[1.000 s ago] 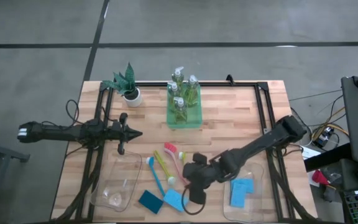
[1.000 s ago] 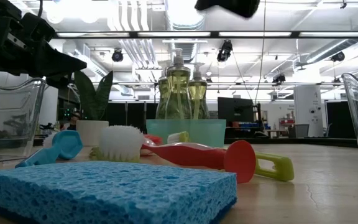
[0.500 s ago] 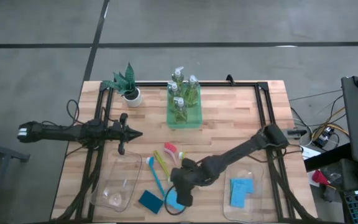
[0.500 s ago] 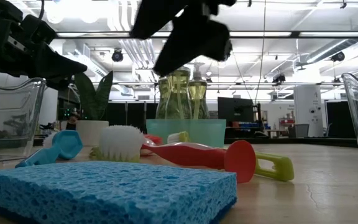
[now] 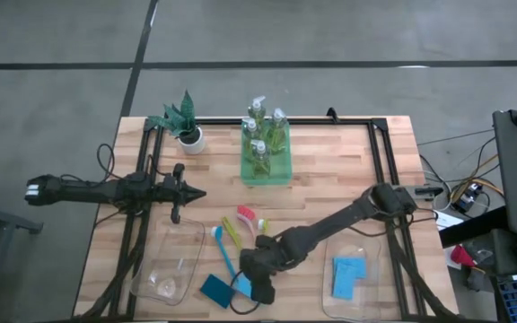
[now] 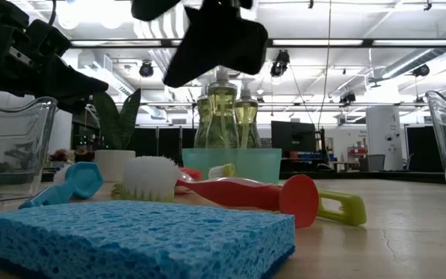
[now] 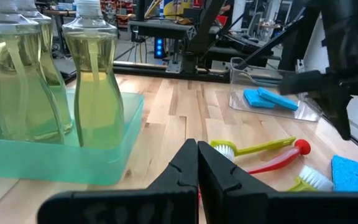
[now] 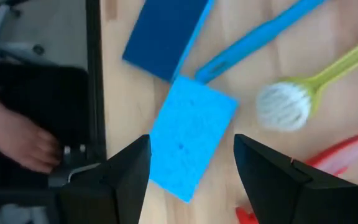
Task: Pick & Place Kitchen Sink Supplies
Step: Put the right blue sponge into the right transparent bin
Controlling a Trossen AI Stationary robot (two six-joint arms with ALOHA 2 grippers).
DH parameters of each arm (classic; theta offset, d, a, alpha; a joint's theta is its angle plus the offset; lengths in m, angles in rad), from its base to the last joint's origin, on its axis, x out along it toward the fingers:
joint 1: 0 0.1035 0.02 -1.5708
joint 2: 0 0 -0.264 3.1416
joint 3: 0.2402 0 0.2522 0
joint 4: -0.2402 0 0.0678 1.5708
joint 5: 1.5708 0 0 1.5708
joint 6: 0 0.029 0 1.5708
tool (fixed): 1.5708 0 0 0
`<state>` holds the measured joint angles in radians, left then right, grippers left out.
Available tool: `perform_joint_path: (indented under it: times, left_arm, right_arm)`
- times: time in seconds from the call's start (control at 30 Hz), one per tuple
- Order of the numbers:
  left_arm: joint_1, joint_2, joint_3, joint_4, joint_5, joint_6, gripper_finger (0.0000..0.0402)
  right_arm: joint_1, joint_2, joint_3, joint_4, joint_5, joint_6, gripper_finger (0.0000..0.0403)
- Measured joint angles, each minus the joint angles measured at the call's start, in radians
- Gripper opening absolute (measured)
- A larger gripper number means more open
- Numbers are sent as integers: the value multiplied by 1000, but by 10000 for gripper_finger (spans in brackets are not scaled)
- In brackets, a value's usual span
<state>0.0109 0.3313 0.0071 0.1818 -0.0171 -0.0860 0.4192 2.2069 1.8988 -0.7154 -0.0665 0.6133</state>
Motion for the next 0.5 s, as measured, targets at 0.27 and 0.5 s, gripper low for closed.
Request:
perform_joint_path:
  times: [0.27,0.5]
  left_arm:
    - [0,0,0,-1,0,0,0]
    - [0,0,0,-2,0,0,0]
  right_arm:
    - [-6,-1,-12,26,44,97,224]
    - [18,2,-97,84,120,185,224]
